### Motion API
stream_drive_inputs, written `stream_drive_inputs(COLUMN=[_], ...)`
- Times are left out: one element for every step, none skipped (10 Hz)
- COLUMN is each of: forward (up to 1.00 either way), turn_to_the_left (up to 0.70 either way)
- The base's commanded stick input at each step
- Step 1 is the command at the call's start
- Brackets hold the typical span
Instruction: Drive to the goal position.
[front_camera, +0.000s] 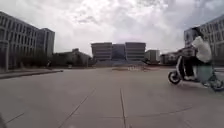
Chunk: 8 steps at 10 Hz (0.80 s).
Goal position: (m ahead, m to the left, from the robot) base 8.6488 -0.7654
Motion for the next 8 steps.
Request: stream_drive_inputs(forward=[0.7,0.7,0.7,0.7,0.7,0.7,0.7,0.7], turn_to_the_left=[0.0,0.0,0.0,0.0,0.0,0.0,0.0,0.0])
